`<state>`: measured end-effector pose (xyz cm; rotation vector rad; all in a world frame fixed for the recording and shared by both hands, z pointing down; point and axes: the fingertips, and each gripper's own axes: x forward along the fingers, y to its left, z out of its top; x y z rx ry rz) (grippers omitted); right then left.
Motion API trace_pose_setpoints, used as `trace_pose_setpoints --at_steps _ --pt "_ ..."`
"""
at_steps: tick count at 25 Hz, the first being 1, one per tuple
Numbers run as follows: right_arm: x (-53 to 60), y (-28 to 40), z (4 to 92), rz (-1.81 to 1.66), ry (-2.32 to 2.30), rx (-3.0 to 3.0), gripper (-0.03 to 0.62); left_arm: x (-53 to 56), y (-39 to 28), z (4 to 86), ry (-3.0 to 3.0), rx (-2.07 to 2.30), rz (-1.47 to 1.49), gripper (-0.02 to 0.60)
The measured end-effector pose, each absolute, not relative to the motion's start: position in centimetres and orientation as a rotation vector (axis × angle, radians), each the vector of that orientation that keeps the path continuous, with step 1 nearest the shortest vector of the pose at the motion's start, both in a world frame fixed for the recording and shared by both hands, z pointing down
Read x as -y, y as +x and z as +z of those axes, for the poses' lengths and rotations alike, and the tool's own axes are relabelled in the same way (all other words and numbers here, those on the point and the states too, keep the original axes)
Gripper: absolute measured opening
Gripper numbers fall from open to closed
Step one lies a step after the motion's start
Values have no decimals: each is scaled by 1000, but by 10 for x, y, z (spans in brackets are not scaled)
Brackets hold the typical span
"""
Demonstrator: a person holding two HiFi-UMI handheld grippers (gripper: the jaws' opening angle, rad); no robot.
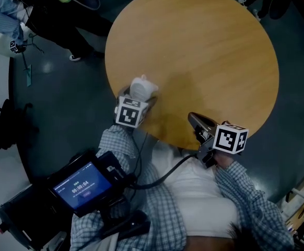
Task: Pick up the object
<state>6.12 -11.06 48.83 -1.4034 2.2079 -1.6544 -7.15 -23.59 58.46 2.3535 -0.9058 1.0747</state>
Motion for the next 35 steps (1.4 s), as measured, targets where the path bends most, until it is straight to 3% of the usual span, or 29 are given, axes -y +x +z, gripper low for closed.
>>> trace_pose_setpoints --at_steps 22,35 --pt "120 50 455 -1556 -1345 -2293 3 157 -35 460 2416 744 374 463" --pt "116 43 459 -1514 -1360 -2374 3 152 -33 460 2440 724 375 463"
